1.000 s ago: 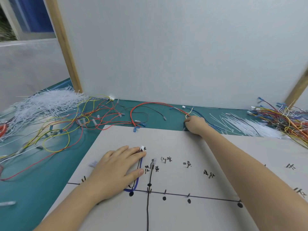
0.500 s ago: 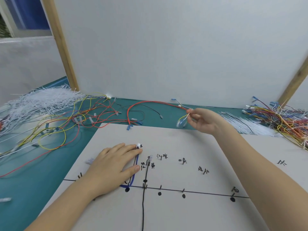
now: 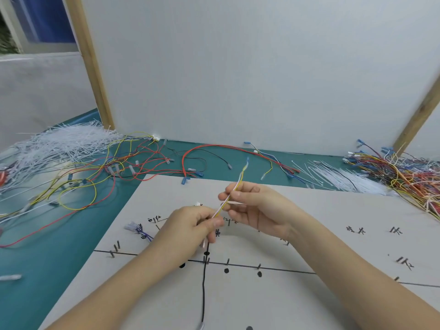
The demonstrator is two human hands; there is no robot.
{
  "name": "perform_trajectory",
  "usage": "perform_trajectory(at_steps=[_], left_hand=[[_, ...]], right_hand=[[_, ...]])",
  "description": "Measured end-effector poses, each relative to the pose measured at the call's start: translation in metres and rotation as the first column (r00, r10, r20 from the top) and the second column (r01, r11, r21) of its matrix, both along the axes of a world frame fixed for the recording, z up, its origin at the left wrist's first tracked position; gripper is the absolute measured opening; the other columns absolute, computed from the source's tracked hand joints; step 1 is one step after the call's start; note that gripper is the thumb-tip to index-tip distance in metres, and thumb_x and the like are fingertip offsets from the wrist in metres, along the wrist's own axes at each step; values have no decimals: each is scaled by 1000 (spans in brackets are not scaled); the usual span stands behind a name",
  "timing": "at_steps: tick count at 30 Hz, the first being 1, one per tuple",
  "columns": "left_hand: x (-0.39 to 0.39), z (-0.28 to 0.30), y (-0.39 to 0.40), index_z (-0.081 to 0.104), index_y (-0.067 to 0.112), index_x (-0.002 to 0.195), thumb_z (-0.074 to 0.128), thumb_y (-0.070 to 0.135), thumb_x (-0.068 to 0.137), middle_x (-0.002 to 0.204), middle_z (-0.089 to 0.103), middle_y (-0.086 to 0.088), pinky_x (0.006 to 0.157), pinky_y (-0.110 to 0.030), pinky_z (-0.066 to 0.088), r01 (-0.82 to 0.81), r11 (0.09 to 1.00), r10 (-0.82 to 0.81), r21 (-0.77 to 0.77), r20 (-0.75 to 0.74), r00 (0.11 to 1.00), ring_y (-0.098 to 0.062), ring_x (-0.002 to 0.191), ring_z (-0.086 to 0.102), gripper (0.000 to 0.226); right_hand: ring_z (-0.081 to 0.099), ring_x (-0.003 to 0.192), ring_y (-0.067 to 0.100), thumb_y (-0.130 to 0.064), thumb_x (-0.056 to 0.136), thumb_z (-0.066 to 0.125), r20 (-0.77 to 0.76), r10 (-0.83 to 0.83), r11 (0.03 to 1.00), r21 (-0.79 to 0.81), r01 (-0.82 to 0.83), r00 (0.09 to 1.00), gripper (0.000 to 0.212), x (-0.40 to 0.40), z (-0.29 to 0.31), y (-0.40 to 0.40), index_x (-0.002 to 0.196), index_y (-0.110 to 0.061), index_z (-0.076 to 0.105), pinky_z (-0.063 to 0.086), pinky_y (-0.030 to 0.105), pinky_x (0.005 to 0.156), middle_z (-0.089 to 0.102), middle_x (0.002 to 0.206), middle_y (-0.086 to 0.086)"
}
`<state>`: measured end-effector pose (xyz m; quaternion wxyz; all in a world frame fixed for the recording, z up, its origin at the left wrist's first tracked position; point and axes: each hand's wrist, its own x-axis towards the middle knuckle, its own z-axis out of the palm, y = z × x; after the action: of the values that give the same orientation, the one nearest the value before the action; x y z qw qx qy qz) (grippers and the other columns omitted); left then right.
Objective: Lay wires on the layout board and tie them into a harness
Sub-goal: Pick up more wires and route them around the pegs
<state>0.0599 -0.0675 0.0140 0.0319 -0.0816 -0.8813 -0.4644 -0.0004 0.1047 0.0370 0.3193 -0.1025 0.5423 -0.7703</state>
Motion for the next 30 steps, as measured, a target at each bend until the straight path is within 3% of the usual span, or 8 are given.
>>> perform_trajectory(at_steps=[2,6,12,15,20,22,25,30], left_hand=[[-1,1,0,69,8,80,56,19,91,50,57,10,51,-15,38,-10,995,3,94,70,998,-6,45,45,20],[7,1,3,68,19,87,52,17,94,45,49,7,37,-16,33,30,958,-99,284,232,968,-7,35,38,18],[7,5,-5,62,18,101,42,13,97,47,29,8,35,-12,19,-50,847,-167,529,353,921,-6,37,19,21],[9,4,-6,58,22,103,50,13,95,45,27,10,36,-13,22,29,892,-181,451,298,937,-8,36,20,15],[10,2,-4,59,13,93,48,9,95,46,51,3,36,-18,37,0,936,-78,351,208,975,-11,42,51,12],[6,2,-7,62,11,85,47,9,96,50,56,3,39,-17,38,-70,935,10,349,170,985,-8,46,50,19],[1,0,-13,66,14,78,48,11,95,46,49,10,41,-13,31,-143,948,111,286,124,986,-1,43,40,25],[-1,4,-18,65,10,84,42,13,98,46,51,4,35,-14,28,-200,851,51,486,301,952,-5,38,37,26]], right_hand=[[67,64,15,-1,90,50,88,-133,988,-66,139,987,11,-6,0,8,87,-6,60,56,22,59,70,76,6],[66,54,16,5,95,40,196,-432,868,-176,465,880,16,-28,-1,32,91,-5,53,56,23,53,67,64,6],[70,71,17,4,92,47,28,-419,897,-144,418,908,18,-34,-11,45,102,-6,59,57,23,61,72,77,4],[71,75,20,6,91,49,0,-415,900,-145,410,910,19,-34,-12,46,102,-5,60,57,23,62,68,75,5],[70,75,18,6,88,53,-64,-380,923,-86,375,923,22,-33,-13,48,106,-6,58,57,24,63,69,72,3],[70,71,15,6,88,53,-78,-379,924,-87,372,922,24,-33,-12,50,106,-8,57,57,23,61,71,76,3],[70,70,14,8,87,53,-94,-364,931,-75,358,927,24,-33,-11,50,102,-10,56,55,22,56,72,79,4],[69,64,17,13,88,47,-45,-382,917,-139,373,923,25,-34,-9,50,101,-7,54,55,21,57,73,82,10]])
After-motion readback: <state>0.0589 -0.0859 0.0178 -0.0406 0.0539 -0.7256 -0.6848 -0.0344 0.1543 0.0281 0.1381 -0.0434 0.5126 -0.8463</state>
